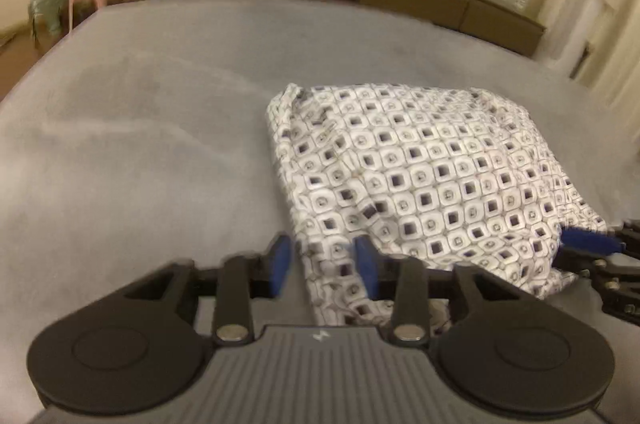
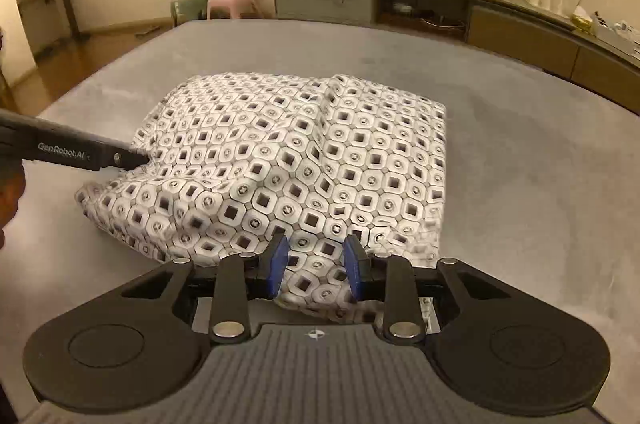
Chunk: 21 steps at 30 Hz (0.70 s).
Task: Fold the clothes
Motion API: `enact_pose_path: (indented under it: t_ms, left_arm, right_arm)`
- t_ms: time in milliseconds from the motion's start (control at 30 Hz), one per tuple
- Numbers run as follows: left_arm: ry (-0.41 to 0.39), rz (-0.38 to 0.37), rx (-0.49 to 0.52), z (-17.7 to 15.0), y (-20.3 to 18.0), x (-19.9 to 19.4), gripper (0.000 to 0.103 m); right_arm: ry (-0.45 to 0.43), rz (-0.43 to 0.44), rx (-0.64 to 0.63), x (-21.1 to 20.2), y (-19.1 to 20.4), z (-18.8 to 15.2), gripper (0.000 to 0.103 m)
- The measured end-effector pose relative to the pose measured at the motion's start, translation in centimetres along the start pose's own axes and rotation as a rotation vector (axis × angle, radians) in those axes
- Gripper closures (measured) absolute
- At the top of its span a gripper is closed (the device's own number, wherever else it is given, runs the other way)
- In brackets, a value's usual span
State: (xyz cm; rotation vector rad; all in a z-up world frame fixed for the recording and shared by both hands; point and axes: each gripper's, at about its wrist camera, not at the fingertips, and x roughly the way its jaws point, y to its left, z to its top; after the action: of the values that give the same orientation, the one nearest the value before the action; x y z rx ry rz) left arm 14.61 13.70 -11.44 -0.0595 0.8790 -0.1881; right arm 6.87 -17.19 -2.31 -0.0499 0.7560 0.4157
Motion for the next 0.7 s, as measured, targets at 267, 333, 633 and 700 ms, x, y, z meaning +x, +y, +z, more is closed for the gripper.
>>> enact_pose_path:
  t_ms: [267, 333, 633, 700]
  left_arm:
    - [-0.161, -0.004, 0.161, 4.1, -2.3, -0.2, 0.064]
    - [-0.155, 0.013, 0.206, 5.7, -2.9, 1.9, 0.063]
    - [-0.044, 0.021, 0.133, 5.1, -1.4, 2.9, 0.062]
    - [-0.083, -0.064, 0.182, 4.2, -2.5, -0.2, 0.062]
  right_arm:
    - [-0.092, 0.009, 0.015, -2.0, 1.0, 4.5, 0.069]
    - [-0.082, -0.035, -0.017, 0.6, 0.7, 6.0, 0.069]
    - [0.044, -0.152, 0.026, 5.2, -3.4, 3.8, 0.053]
    - [-0.004, -0.135, 0.009, 3.1, -2.5, 3.5, 0.054]
